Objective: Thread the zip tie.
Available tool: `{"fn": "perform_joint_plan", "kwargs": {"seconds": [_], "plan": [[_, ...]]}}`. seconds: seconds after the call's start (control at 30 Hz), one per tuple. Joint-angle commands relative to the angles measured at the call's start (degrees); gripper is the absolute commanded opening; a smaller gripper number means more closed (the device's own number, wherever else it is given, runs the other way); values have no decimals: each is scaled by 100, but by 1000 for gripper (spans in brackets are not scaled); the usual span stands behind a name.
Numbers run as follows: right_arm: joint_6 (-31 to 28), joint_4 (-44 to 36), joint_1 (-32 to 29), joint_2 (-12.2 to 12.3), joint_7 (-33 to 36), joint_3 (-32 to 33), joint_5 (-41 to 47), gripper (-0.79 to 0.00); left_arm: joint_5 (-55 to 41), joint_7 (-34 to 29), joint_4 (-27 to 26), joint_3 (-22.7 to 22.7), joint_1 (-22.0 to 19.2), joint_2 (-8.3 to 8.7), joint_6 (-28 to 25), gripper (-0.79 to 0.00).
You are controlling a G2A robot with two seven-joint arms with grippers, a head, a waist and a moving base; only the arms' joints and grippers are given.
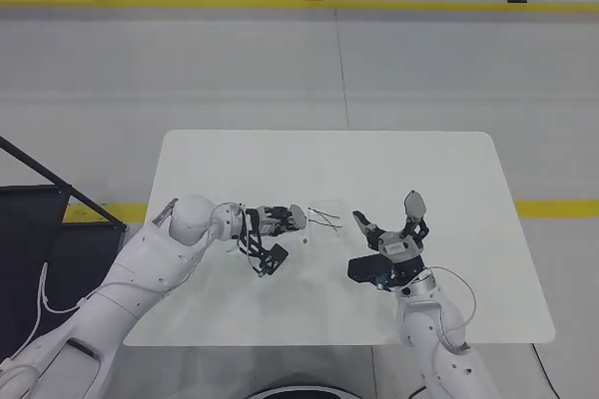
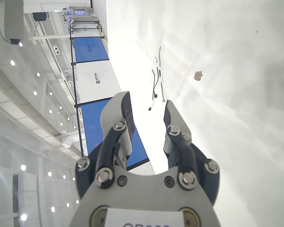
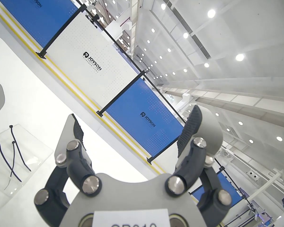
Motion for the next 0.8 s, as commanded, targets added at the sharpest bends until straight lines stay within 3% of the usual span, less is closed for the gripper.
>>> {"fn": "perform_joint_plan", "kwargs": {"seconds": [0.0, 0.77], "plan": [[-42, 14, 1, 2, -59, 10, 62, 0, -9, 10, 58, 45, -30, -22, 15, -465], [-280, 185, 42, 10, -416, 98, 541, 0, -404, -216, 804, 465, -465, -370, -110, -474]]}}
